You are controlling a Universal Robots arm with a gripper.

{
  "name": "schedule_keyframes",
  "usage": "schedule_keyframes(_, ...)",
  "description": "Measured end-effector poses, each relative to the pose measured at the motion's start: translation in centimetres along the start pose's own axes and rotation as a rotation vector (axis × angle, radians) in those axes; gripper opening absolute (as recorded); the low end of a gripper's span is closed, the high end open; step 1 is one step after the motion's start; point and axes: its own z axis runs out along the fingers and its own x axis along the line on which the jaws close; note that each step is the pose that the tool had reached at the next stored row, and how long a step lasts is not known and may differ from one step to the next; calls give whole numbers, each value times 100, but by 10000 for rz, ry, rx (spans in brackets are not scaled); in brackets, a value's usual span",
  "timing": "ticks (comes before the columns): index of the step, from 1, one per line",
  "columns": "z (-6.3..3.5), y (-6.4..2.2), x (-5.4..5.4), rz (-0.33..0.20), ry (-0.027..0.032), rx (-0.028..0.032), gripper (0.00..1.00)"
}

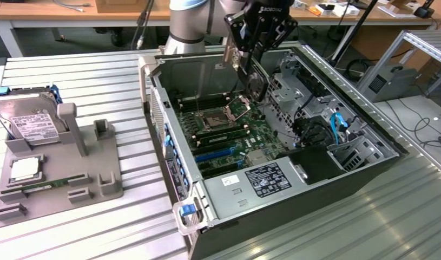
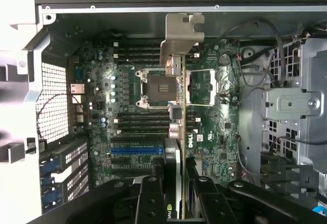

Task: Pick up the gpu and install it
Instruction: 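Pick up the gpu and move the gpu toward the slot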

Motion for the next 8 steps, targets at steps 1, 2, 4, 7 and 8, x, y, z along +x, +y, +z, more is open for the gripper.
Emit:
schedule_keyframes(1, 15, 0, -10, 0, 1, 0, 27)
schedule_keyframes(2, 30, 0, -19, 0, 3, 2, 27)
schedule_keyframes(4, 46, 0, -34, -1, 5, 4, 27)
schedule_keyframes(7, 91, 1, -107, 1, 9, 14, 27)
schedule_keyframes(8, 104, 1, -128, 0, 12, 18, 27)
